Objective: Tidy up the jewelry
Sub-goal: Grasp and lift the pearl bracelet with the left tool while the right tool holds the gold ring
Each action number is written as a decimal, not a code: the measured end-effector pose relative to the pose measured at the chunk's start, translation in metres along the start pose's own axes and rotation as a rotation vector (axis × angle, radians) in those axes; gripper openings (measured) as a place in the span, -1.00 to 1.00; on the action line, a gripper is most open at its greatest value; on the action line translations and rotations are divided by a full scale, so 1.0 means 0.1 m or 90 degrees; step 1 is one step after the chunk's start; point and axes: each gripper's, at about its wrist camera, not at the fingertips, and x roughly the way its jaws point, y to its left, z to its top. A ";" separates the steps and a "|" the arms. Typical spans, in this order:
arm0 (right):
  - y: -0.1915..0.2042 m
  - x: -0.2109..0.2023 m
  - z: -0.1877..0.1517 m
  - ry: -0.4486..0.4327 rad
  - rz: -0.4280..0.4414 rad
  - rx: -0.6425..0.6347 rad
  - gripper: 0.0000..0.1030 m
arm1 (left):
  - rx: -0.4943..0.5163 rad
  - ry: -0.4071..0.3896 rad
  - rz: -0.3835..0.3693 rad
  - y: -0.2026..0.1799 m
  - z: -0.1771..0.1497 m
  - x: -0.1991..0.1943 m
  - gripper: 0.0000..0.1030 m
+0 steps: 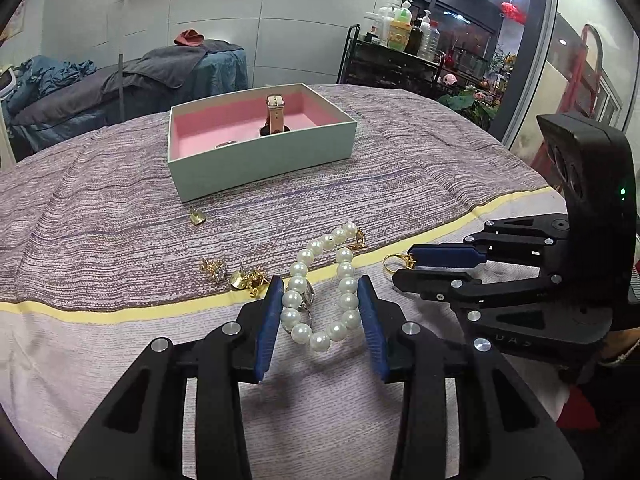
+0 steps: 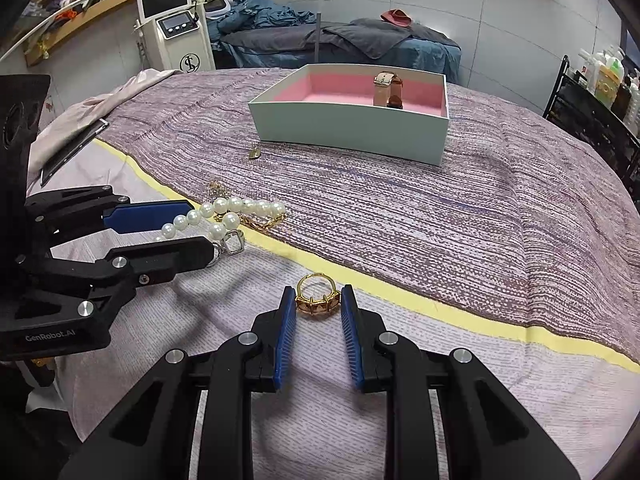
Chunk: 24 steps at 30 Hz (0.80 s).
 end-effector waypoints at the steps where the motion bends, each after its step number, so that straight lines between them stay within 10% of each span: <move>1: 0.00 -0.02 0.01 -0.003 0.001 0.000 -0.56 | 0.001 -0.003 0.001 0.00 0.02 -0.02 -0.25; 24: -0.03 0.02 0.55 -0.051 0.010 -0.033 -0.56 | -0.006 -0.016 0.020 0.40 0.43 0.10 -0.56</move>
